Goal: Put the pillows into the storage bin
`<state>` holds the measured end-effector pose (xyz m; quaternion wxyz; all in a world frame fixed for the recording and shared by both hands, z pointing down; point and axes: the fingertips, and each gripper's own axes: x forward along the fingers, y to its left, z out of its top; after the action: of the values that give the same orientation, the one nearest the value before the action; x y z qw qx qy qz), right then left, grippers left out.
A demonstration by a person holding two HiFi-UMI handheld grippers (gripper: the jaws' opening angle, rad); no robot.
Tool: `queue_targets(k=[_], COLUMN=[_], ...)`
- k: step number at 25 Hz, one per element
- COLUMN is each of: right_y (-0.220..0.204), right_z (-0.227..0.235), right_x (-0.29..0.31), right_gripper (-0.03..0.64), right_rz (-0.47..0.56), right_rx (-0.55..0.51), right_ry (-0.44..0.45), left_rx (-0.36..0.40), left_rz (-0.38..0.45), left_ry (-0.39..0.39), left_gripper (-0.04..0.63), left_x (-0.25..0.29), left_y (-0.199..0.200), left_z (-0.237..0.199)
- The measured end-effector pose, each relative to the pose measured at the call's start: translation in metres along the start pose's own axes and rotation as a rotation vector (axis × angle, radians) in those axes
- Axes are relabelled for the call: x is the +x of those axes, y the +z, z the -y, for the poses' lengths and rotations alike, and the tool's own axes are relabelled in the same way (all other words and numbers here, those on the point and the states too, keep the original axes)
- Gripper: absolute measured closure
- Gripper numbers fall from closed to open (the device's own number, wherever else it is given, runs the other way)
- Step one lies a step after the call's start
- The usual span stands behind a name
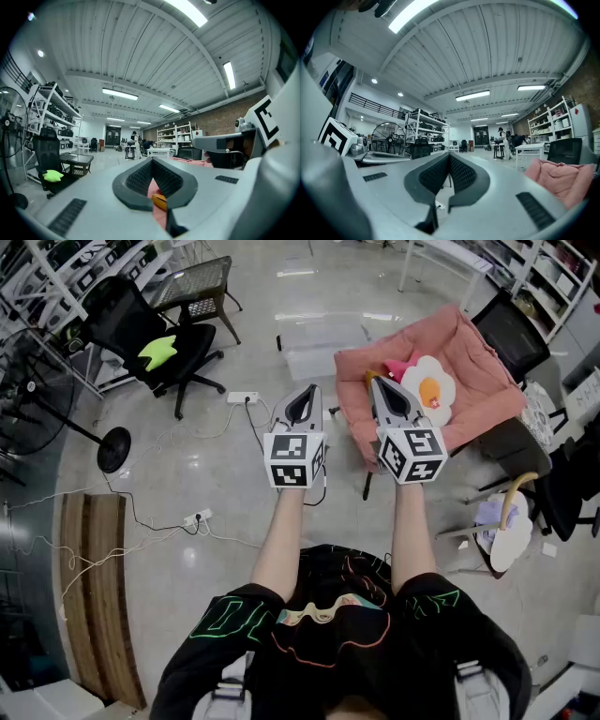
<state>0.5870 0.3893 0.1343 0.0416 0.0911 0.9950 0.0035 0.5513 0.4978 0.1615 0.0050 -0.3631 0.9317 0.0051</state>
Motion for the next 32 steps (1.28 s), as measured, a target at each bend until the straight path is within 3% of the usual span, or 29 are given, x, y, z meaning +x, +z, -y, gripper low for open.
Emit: queue_targets(k=[10,20,26,32], right_y=[-0.003,-0.029,-0.05,-0.085], right_z=[0.017,0.051,0.072,0.13], right_x=[0.003,0.036,0.087,0.176], right_gripper=[0.62,0.618,0.619,0.619], right_rz=[-0.01,-0.068,-0.093,-0.117], right_rx=[-0.028,0.008,-0.01,0.011], right_ry=[0.008,-0.028,-0.037,-0.103], left_rx=[-0.007,-0.053,-0.096,-0.139], left_rz=[0.007,-0.016,-0.024,-0.045], left_ry=[-0.004,0.021,0.005,-0.043], left_gripper=[0.6,0.6,0.6,0.6], left_x=[0.017,0.055,0.11,0.21], left_y=[0.001,-0.014,-0.036,-0.069], left_z=[0.011,-0.024,-0.058,-0.104])
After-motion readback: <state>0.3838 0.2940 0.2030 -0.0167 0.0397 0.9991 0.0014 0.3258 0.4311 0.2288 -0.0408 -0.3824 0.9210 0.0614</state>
